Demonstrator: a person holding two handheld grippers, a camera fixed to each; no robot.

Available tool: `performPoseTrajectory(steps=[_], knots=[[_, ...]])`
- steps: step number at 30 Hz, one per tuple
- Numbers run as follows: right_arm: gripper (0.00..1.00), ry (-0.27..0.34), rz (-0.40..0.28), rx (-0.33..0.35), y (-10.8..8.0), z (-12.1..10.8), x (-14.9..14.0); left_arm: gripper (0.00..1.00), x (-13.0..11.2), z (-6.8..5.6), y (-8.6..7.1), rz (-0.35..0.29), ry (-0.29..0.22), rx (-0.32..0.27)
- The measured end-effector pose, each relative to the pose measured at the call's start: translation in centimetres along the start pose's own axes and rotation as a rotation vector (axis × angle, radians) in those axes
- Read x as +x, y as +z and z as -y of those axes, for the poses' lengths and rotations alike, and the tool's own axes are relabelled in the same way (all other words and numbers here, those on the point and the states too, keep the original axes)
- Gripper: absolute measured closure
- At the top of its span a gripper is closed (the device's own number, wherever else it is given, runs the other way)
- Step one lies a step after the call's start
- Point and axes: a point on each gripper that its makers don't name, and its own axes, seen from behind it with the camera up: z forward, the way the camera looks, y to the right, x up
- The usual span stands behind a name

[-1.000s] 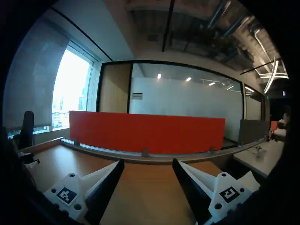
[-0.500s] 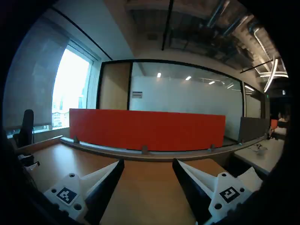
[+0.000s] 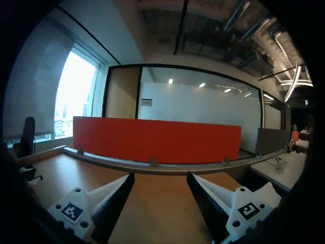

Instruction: Fold towel

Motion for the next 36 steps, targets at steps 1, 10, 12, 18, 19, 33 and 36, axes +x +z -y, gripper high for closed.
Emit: performPoseTrajectory(steps=[1,10,12,18,19,33,36], knots=[[0.01,0.0,0.0,0.0,0.0,0.0,0.0,0.0,-0.1,0.0,0.0,0.003,0.002,-0.001],[0.0,0.001,0.003,0.008,0.2,0.4,-0.3,0.0,-0.2,0.1,0.1,0.01,0.002,0.0],[0.01,-0.001,0.003,0.009,0.2,0.5,-0.3,0.0,-0.2,0.1,0.1,0.01,0.002,0.0],[0.01,0.001,-0.005,0.007,0.3,0.2,-0.1,0.0,-0.3,0.0,0.1,0.011,0.004,0.001],[0.0,0.001,-0.005,0.006,0.3,0.1,0.0,0.0,-0.3,0.0,0.1,0.012,0.004,0.001],[0.01,-0.041,-0.039,-0.006,0.3,-1.1,1.4,0.0,-0.4,0.0,0.1,0.013,0.005,0.001],[0.01,-0.057,-0.043,-0.011,0.4,-1.3,1.1,0.0,-0.4,0.0,0.1,0.013,0.006,0.001]])
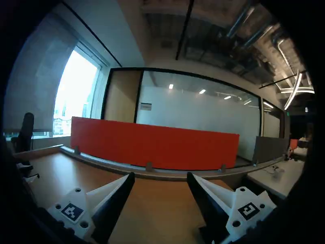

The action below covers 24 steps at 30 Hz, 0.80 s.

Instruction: Fold towel

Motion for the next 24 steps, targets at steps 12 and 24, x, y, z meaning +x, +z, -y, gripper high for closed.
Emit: performPoseTrajectory(steps=[12,24], knots=[[0.01,0.072,0.016,-0.008,0.0,-0.7,-4.3,0.0,-0.2,0.0,0.0,0.0,0.0,0.0],[0.01,0.139,0.017,-0.018,-0.4,-2.1,-8.6,0.0,-0.2,0.0,0.0,0.0,0.0,0.0]])
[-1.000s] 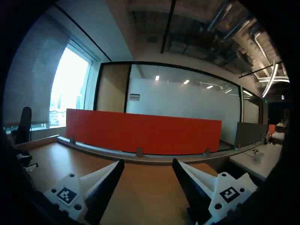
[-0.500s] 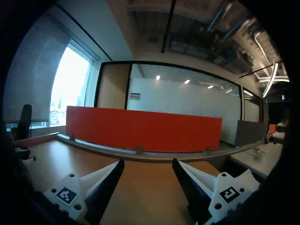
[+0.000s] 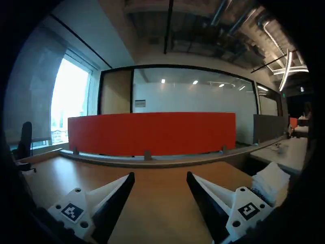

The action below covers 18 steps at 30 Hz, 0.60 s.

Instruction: Fold towel

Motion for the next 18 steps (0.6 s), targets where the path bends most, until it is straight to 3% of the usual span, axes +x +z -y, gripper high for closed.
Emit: performPoseTrajectory(steps=[18], knots=[[0.01,0.026,0.009,0.025,0.4,-0.7,-6.3,0.0,0.0,0.0,0.0,0.0,0.0,0.0]])
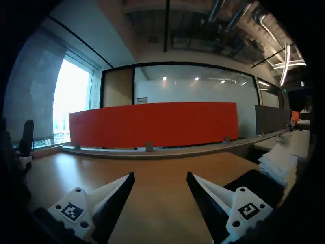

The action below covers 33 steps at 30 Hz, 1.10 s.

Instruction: Fold towel

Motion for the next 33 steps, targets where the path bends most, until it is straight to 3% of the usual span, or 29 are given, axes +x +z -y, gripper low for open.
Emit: performPoseTrajectory(steps=[12,33], knots=[[0.01,-0.022,0.014,-0.012,0.3,-0.2,-2.3,0.0,0.0,0.0,0.0,0.0,0.0,0.0],[0.01,-0.048,-0.003,-0.024,-0.6,0.5,-1.7,0.01,0.0,0.0,0.0,0.0,0.0,0.0]])
